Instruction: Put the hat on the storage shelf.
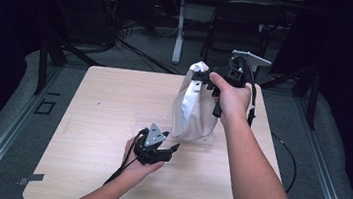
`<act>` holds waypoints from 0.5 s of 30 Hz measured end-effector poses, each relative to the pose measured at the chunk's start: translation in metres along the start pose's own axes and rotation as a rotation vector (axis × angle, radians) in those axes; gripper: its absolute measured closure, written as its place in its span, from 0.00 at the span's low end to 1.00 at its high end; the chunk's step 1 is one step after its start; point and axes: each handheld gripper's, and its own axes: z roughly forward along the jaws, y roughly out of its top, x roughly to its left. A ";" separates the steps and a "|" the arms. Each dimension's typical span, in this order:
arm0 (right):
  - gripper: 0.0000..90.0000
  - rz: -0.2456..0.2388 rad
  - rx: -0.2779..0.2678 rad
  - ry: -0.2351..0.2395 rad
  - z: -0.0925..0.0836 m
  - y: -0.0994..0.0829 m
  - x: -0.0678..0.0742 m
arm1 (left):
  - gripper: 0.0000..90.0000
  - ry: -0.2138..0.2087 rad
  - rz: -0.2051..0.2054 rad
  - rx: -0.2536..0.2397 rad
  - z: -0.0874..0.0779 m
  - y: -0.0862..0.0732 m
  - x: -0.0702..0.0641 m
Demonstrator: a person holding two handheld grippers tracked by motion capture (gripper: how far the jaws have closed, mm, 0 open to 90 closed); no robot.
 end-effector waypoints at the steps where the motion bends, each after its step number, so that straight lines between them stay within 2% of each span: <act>1: 0.90 0.000 -0.001 0.001 0.000 0.000 0.000 | 0.50 0.003 0.002 -0.001 0.003 0.001 -0.001; 5: 0.90 -0.004 0.005 0.003 0.001 -0.001 0.001 | 0.57 0.010 -0.008 0.005 0.008 0.002 0.000; 6: 0.90 -0.008 0.003 0.003 0.001 -0.001 0.001 | 0.63 0.019 -0.016 0.009 0.010 0.002 0.001; 8: 0.90 -0.004 -0.002 0.004 0.002 -0.002 0.002 | 0.65 0.025 -0.017 0.016 0.010 0.002 0.003; 9: 0.90 -0.006 0.003 0.002 0.001 -0.002 0.002 | 0.71 0.024 -0.016 0.015 0.010 0.001 0.003; 15: 0.90 -0.008 0.004 0.003 0.001 -0.002 0.003 | 0.83 0.024 -0.005 0.006 0.007 0.000 0.008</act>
